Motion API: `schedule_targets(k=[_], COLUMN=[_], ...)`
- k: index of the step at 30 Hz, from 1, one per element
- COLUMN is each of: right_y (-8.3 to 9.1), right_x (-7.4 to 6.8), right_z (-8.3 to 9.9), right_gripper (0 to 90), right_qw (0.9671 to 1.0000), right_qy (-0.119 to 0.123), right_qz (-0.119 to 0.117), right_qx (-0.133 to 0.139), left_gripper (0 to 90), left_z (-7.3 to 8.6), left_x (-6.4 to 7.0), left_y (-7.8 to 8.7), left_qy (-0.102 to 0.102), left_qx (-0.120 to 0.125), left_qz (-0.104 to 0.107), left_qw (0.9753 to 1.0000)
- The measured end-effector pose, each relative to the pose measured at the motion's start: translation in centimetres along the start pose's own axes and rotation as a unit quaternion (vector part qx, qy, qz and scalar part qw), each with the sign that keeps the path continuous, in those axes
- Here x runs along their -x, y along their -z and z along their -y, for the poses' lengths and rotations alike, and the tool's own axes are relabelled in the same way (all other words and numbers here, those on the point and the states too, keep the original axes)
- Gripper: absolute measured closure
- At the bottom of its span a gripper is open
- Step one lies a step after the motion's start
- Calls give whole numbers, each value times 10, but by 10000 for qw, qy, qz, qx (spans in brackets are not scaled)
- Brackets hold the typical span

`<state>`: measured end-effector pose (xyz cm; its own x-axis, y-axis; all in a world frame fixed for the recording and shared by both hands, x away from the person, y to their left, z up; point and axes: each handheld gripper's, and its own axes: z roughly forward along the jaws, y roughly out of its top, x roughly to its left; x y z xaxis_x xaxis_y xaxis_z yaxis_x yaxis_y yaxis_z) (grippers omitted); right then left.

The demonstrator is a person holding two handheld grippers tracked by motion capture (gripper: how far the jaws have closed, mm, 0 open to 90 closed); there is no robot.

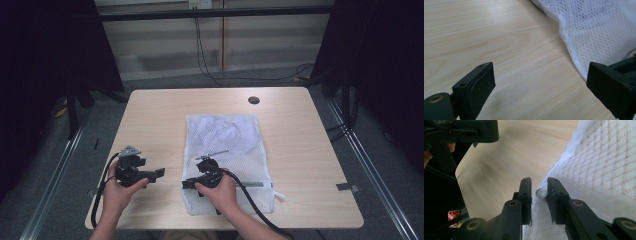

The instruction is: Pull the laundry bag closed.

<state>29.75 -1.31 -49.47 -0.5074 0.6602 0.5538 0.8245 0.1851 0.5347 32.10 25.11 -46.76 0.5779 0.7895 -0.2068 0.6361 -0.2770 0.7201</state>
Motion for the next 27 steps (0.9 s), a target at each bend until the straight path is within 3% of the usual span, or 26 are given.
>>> schedule_targets(k=[17,27], right_y=[-6,-8], right_x=[0,0], right_z=[1,0], right_gripper=[777,853], right_qw=[9999,9998], right_qy=[-116,-181], right_qz=[43,67], right_qx=[-61,-80], left_gripper=[80,81], left_z=[0,0], left_x=[0,-1], left_y=[0,0], left_qy=[7,3], left_qx=[-15,-23], left_qz=[14,22], left_qw=[10000,10000])
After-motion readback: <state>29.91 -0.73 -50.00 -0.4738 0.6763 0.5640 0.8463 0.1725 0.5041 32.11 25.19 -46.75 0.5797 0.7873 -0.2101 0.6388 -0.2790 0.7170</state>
